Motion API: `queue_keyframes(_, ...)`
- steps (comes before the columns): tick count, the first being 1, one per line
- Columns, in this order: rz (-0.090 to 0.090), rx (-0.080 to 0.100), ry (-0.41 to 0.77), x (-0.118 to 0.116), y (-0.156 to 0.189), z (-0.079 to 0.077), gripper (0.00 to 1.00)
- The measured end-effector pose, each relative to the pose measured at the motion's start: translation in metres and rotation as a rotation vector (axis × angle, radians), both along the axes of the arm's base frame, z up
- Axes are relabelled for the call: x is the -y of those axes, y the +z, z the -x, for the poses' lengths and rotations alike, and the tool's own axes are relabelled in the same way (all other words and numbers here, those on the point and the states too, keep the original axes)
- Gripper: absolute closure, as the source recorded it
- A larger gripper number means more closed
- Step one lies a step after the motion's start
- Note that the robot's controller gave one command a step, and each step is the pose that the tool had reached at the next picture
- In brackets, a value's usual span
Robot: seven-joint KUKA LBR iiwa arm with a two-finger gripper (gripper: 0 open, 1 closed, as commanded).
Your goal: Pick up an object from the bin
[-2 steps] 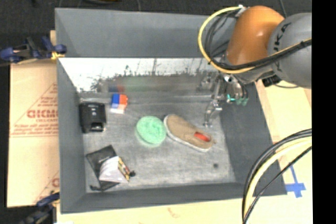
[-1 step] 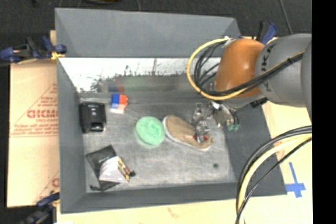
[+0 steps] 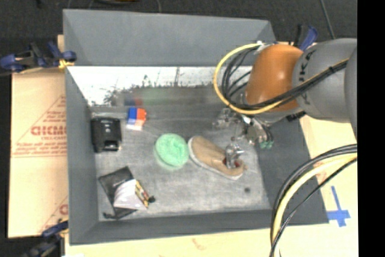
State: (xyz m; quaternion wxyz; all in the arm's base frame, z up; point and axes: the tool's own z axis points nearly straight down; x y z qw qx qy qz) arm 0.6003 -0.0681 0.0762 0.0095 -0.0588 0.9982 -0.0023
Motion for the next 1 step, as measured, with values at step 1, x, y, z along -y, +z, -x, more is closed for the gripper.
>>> queue_keyframes(1, -0.001, -0.021, 0.002, -0.0001, 0.0002, 0.0033, 1.00)
